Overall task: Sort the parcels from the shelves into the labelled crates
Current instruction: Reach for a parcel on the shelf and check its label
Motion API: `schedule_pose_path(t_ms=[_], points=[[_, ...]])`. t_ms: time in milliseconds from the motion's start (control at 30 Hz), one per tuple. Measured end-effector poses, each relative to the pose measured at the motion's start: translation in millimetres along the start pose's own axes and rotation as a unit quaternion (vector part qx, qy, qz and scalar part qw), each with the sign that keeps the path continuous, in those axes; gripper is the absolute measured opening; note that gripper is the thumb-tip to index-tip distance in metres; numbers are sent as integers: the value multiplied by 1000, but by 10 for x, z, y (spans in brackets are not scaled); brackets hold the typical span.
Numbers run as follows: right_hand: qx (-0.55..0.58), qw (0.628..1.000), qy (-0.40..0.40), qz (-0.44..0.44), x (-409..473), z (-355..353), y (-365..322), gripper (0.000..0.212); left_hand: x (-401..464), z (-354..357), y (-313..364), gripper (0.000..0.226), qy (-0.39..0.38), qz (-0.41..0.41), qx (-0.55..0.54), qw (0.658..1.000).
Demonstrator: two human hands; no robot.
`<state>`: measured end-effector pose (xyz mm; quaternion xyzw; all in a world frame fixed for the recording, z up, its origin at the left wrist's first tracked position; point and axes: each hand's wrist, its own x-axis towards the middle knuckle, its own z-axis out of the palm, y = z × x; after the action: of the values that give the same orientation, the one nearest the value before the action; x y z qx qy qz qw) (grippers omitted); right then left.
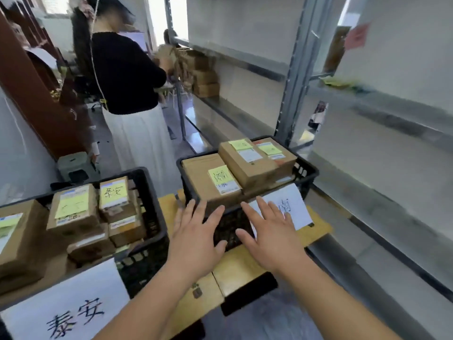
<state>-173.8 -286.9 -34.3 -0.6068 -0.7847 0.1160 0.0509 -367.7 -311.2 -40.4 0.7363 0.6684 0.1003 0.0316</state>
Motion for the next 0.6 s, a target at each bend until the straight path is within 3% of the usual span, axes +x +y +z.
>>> schedule_pose_path(t_ms=[300, 600], points=[[11, 985, 58, 162, -1409, -367, 1751, 70, 35, 376, 2123, 78, -37, 174, -13, 984], [22, 943, 100, 316, -2483, -499, 2854, 69, -45, 676, 3698, 80, -75, 325, -33, 942]])
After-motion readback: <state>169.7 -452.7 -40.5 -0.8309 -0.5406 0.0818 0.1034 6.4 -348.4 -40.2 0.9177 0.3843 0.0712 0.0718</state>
